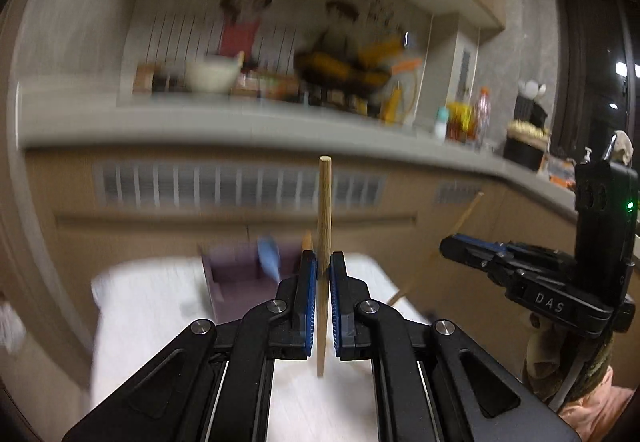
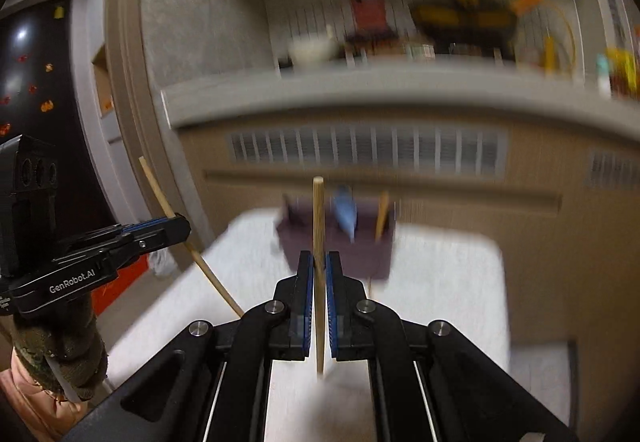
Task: Organize utensils
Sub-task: 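Lift both held chopsticks up over the purple caddy, then lower the chopsticks into the purple caddy and open both grippers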
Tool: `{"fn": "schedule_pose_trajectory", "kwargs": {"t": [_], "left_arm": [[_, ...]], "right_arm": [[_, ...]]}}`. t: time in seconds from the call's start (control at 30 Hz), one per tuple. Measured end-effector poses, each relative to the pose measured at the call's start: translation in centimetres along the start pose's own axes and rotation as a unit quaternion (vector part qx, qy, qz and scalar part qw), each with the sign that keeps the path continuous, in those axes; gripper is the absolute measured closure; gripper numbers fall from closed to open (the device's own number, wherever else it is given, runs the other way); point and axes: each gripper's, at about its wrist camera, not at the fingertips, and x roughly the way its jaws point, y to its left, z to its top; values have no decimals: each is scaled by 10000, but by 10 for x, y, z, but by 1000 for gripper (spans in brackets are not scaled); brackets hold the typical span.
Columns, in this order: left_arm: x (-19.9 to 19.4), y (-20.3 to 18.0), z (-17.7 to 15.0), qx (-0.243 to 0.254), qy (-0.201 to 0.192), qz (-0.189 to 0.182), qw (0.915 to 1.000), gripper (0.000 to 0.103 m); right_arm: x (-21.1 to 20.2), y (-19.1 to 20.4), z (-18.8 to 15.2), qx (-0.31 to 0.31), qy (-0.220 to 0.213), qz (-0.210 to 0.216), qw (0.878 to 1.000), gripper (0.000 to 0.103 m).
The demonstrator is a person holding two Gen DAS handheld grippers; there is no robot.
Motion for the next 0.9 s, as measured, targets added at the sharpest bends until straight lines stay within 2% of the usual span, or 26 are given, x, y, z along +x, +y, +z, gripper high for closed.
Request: {"fn": "schedule_pose_trajectory", "kwargs": {"t": [0.07, 0.23, 0.4, 0.53, 0.67, 0.9], "left_arm": [[6, 3, 36, 152, -275, 130, 9994, 96], [31, 14, 107, 442, -680, 345, 9961, 96], [62, 33, 138, 536, -832, 437, 9941, 96], [96, 50, 134, 448, -656, 417, 9960, 96], [129, 69, 112, 244, -358, 394, 9983, 96], [199, 105, 53, -223, 496, 356, 9979, 96]], "right_arm": [[0, 1, 42, -230, -390, -108, 9989, 96], [16, 3, 121, -600, -915, -305, 9935, 96], [51, -5, 151, -721, -1002, -406, 9915, 96], [89, -13, 144, -672, -724, -343, 9945, 96], [126, -21, 127, -562, -419, -322, 9970, 96], [193, -35, 87, -347, 178, -361, 9986, 96]]}}
